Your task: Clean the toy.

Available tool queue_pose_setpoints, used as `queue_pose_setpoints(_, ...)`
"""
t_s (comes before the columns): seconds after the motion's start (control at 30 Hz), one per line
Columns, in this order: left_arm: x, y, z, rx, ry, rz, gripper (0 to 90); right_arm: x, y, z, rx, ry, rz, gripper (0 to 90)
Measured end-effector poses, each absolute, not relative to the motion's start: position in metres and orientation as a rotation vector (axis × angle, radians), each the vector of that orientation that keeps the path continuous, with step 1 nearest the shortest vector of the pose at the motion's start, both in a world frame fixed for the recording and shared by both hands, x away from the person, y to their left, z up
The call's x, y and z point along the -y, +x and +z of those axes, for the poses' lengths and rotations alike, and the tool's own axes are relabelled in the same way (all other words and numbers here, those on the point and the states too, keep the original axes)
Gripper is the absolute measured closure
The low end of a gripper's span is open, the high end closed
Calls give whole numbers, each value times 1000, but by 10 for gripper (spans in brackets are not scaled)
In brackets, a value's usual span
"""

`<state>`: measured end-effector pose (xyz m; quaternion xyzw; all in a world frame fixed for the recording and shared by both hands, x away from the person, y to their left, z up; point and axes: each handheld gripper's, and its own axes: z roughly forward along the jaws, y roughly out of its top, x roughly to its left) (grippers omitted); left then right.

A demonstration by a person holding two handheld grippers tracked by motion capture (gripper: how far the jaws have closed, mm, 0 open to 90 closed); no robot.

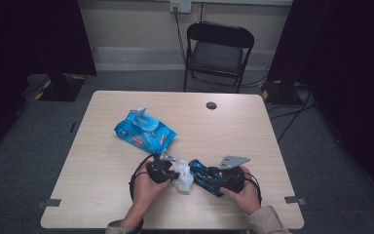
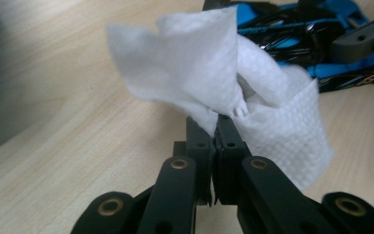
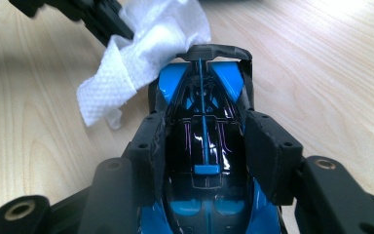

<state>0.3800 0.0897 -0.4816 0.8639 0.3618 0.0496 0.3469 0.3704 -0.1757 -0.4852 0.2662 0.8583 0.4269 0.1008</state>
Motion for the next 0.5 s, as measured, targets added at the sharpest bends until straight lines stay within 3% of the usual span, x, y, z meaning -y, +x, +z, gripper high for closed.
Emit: queue_pose_setpoints(0.5, -69, 373, -484, -883, 2295, 129, 876, 176, 370, -485, -2535, 785, 1263, 512)
